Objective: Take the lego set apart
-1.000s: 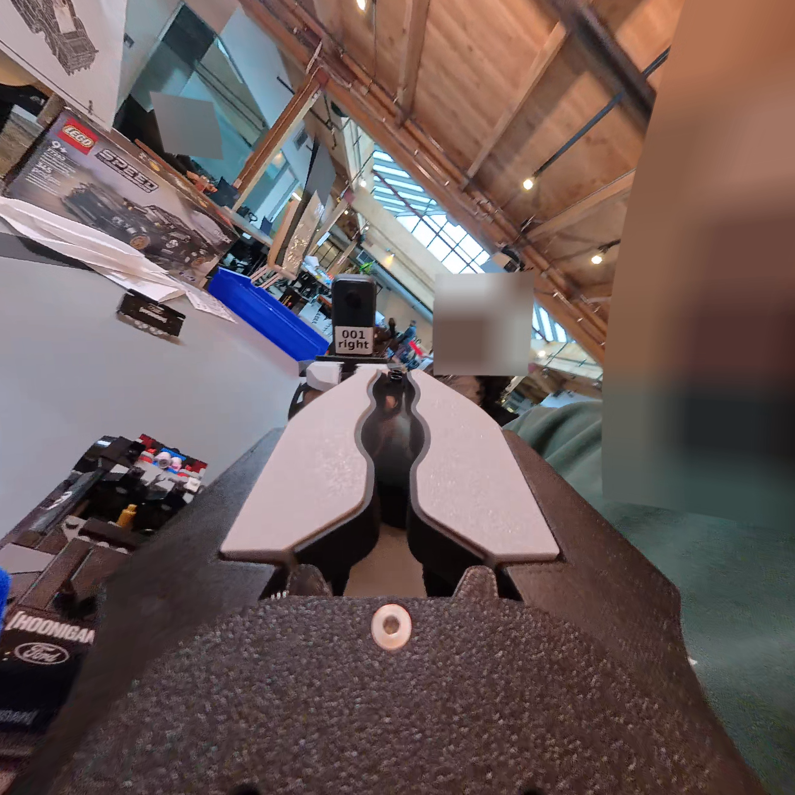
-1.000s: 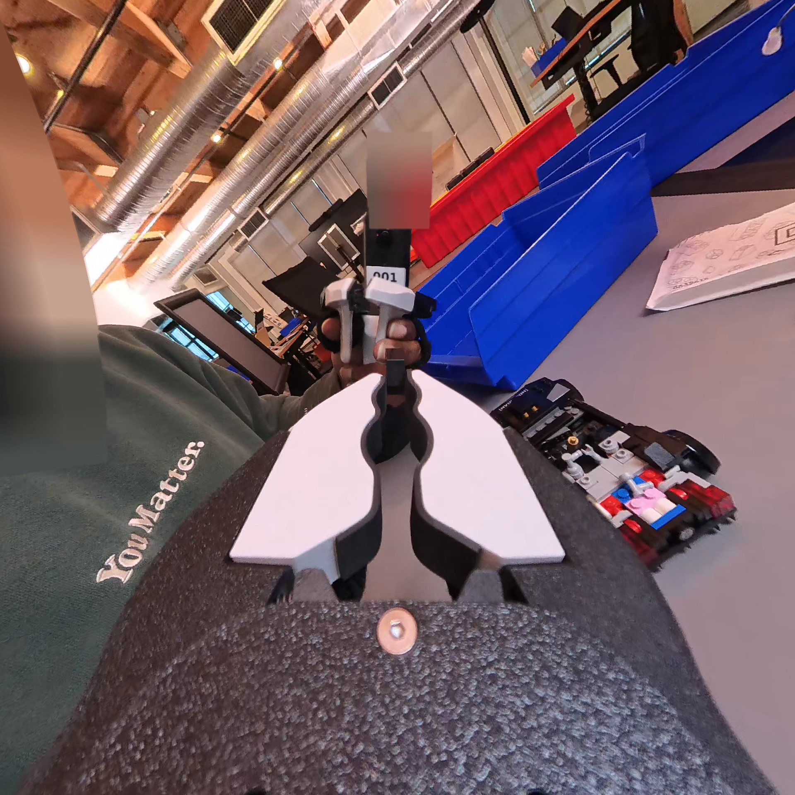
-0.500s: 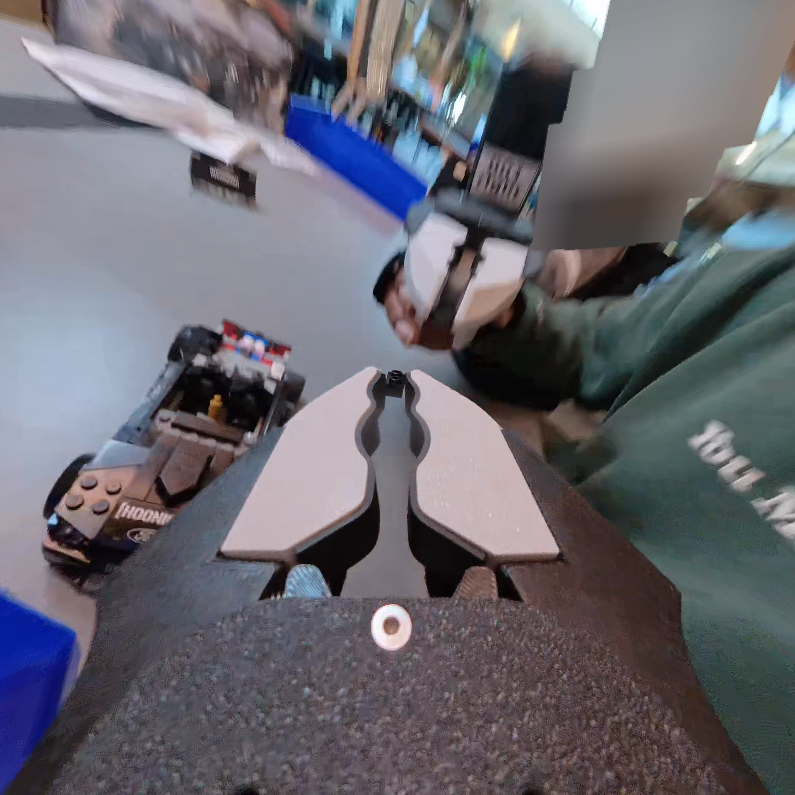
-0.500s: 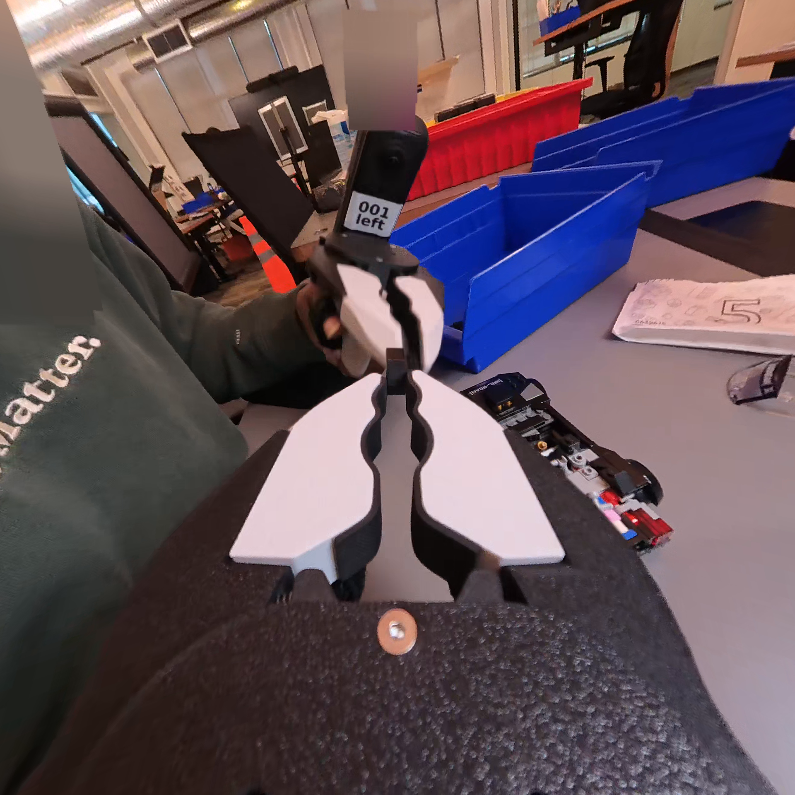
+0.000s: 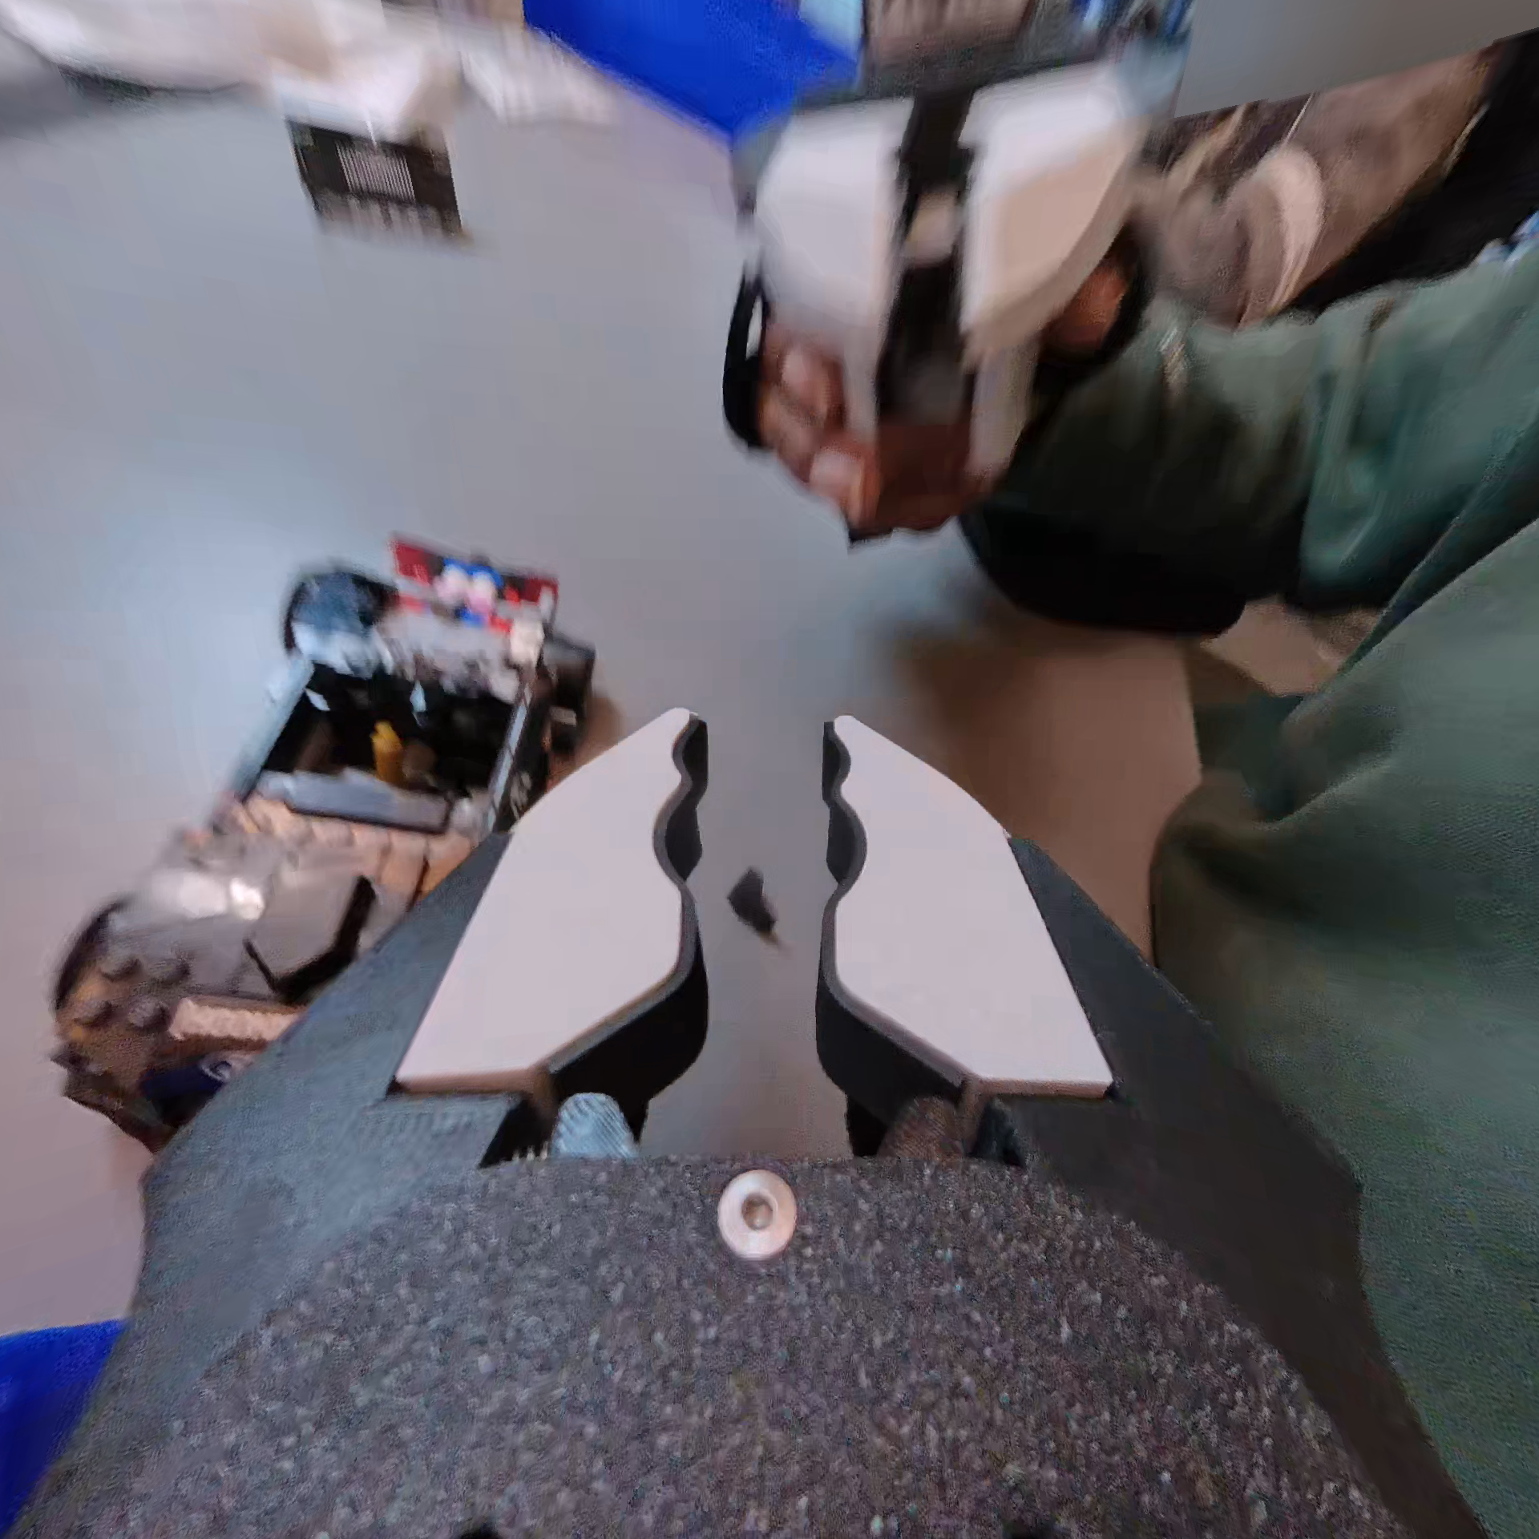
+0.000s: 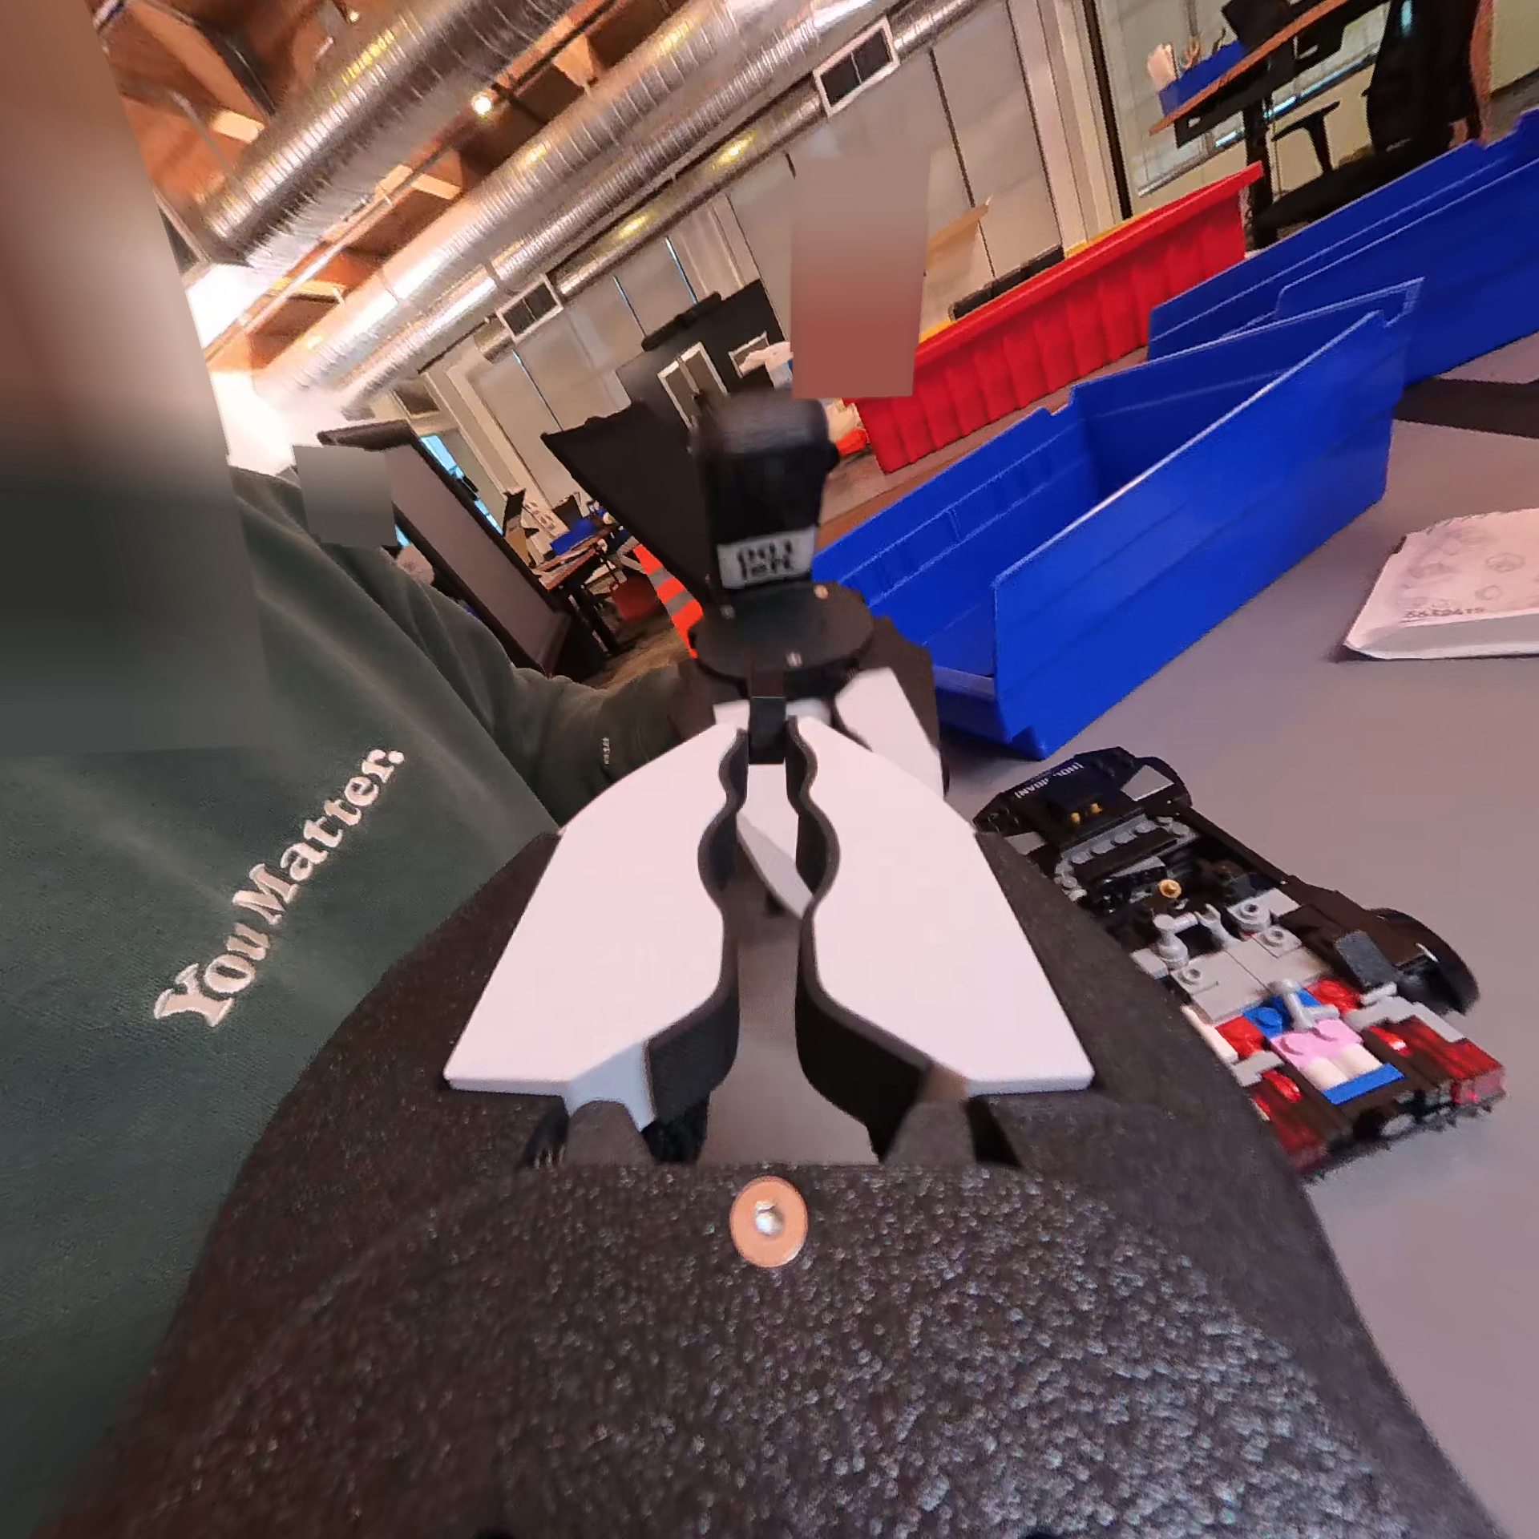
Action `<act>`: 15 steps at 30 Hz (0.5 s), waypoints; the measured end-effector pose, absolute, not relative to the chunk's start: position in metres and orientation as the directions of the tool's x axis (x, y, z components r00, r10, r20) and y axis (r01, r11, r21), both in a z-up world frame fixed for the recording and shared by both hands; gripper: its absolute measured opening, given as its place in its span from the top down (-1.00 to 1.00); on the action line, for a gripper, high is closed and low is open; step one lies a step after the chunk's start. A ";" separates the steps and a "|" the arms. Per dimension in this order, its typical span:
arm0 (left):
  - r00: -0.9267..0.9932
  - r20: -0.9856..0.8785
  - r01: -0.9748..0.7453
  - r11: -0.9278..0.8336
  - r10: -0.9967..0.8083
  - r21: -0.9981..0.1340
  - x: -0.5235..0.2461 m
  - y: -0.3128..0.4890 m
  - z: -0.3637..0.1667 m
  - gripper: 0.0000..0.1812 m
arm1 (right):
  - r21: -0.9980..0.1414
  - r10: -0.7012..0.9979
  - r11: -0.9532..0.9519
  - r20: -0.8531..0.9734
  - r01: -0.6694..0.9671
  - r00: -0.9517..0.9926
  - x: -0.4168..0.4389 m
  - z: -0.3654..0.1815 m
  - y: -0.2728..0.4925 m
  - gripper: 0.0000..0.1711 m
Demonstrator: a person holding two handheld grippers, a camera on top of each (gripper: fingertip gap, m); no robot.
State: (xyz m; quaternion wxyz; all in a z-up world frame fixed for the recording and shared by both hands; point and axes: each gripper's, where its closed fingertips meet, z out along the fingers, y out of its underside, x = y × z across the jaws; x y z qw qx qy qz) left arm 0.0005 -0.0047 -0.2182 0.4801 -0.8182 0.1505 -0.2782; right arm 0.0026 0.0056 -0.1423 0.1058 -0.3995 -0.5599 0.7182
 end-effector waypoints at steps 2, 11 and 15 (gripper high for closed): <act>0.782 0.298 0.095 -0.369 -0.547 -0.925 -0.002 -0.005 -0.186 0.72 | -0.889 0.591 -0.337 -0.456 0.310 -0.665 0.003 -0.145 0.001 0.90; 0.766 0.220 0.182 -0.124 -0.603 -0.975 -0.002 -0.013 -0.131 0.79 | -0.729 0.299 -0.483 -0.658 0.485 -0.691 0.007 -0.143 -0.021 0.90; 0.764 0.125 0.066 -0.116 -0.634 -0.991 0.006 -0.020 -0.138 0.91 | -0.675 0.232 -0.453 -0.720 0.582 -0.654 0.009 -0.151 -0.029 0.90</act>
